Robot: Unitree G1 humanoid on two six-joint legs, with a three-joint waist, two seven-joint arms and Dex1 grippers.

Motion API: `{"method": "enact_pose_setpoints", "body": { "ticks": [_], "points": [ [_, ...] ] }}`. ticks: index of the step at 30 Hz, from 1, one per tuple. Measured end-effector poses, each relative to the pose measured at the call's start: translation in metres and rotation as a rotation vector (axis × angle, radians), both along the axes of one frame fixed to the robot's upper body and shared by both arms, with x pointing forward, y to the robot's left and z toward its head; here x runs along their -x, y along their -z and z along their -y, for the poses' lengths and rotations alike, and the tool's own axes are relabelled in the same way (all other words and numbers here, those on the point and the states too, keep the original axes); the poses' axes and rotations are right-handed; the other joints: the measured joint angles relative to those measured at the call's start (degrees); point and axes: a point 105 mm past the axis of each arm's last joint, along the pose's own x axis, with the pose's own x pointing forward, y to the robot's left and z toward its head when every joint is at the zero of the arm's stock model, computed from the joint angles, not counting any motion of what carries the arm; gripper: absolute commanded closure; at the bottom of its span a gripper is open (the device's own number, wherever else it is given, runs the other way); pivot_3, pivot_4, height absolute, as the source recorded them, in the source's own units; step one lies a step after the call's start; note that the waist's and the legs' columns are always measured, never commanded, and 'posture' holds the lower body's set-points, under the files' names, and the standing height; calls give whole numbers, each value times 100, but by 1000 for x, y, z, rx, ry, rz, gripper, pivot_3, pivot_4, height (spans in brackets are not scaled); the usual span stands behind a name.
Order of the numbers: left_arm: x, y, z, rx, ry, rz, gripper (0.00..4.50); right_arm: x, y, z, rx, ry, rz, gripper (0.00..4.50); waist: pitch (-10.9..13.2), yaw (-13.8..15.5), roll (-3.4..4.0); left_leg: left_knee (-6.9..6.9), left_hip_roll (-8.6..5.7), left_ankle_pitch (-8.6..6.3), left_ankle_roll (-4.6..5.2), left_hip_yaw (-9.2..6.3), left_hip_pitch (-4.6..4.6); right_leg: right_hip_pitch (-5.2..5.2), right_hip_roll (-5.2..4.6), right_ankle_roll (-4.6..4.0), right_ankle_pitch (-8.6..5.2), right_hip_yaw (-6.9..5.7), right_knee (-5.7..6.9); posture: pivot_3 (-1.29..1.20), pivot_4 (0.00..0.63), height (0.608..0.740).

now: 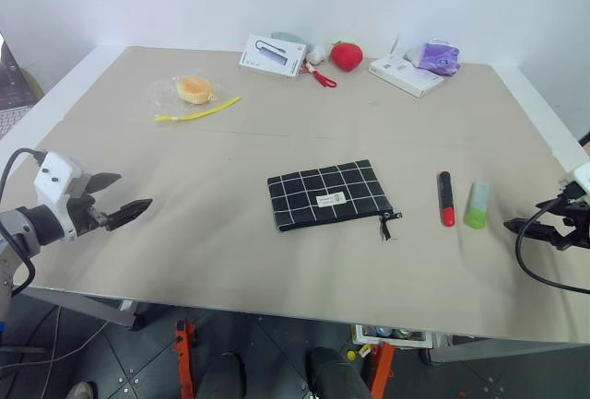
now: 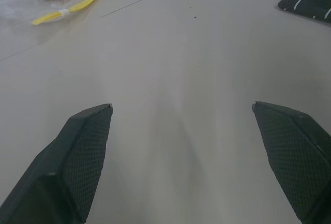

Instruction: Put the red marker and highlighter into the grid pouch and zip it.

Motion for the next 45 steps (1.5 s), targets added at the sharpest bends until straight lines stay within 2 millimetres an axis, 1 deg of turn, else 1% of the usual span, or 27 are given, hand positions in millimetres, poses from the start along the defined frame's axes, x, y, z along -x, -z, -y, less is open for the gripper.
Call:
{"method": "enact_pose_setpoints", "body": {
  "ticks": [2, 6, 8, 15, 27, 30, 35, 36, 37, 40, 42, 43, 44, 45],
  "points": [
    [-1, 1, 0, -6, -1, -2, 31, 0, 0, 0, -3, 4, 1, 0, 0, 0, 0, 0, 0, 0, 0, 0, 0, 0, 0, 0, 0, 0, 0, 0, 150, 733],
    [-8, 12, -4, -31, -9, -48, 31, -2, -8, -2, -39, 21, 59, 0, -2, 0, 3, 2, 0, 0, 0, -2, 1, 1, 3, 1, 2, 0, 2, 0, 150, 733],
    [-10, 14, -5, -37, -4, -61, 31, 0, -8, -3, -58, 22, 67, 0, -2, 1, 3, 1, 0, 0, 0, -3, 0, 2, 3, 2, 1, 0, 1, 0, 150, 733],
    [-17, 10, -8, -52, -3, -53, 31, 7, -1, -5, -95, 44, 59, 0, -2, 1, 3, 2, -1, 0, 0, -2, 0, 2, 3, 3, 2, 1, 2, 0, 150, 733],
    [-21, 10, -5, -60, 19, -58, 31, 8, -2, -3, -93, 75, 76, 0, -2, 1, 3, 8, 0, 0, 0, -1, 0, 4, 3, 6, 7, 2, 3, 0, 150, 733],
    [-21, 10, -4, -60, 22, -52, 31, 5, -6, -6, -104, 60, 96, 0, -2, 1, 3, 8, 0, 0, 0, -1, 0, 4, 4, 6, 7, 2, 4, 0, 150, 733],
    [-22, 10, -4, -56, 15, -39, 31, 0, -19, -10, -126, 51, 171, 0, -2, 1, 3, 12, 0, 0, 0, -2, 0, 6, 3, 7, 7, 2, 6, 0, 150, 733],
    [-23, 9, -3, -53, 8, -29, 31, -2, -23, -14, -152, 42, 202, 0, -2, 1, 3, 14, 0, 0, 0, -2, 0, 6, 3, 7, 9, 2, 6, 0, 150, 733],
    [-25, 7, -3, -51, 3, -11, 31, -5, -29, -22, -193, 15, 244, 0, -2, 1, 3, 15, 1, 0, 0, -2, 0, 6, 4, 8, 9, 2, 8, 0, 150, 733],
    [-33, -2, 8, -33, 15, 73, 31, -16, -52, -64, -317, -119, 351, 0, -2, -5, 3, 24, 5, 1, 1, -7, 1, 6, 12, 7, 18, 2, 15, 0, 150, 733],
    [-36, -9, 13, -40, 18, 138, 31, -18, -61, -93, -356, -207, 382, 0, -3, -1, 3, 26, 5, 1, 1, -18, 1, 12, 16, 9, 18, 1, 15, 0, 150, 733],
    [-37, -10, 15, -63, 16, 173, 0, -19, -63, -107, -379, -236, 392, 521, -4, 0, 1, 26, 4, 1, 1, -23, 1, 13, 16, 10, 18, 0, 15, 0, 150, 733],
    [-39, -11, 19, -94, 21, 216, 0, -20, -61, -124, -410, -269, 395, 898, -7, 1, -5, 29, 5, 1, 1, -24, -1, 14, 18, 9, 18, -1, 15, 0, 150, 733],
    [-40, -11, 26, -133, 37, 259, 0, -22, -57, -141, -437, -296, 392, 1364, -10, 4, -8, 30, 4, 2, 0, -26, 0, 16, 17, -18, 34, -1, 16, 0, 150, 733]
  ]
}}
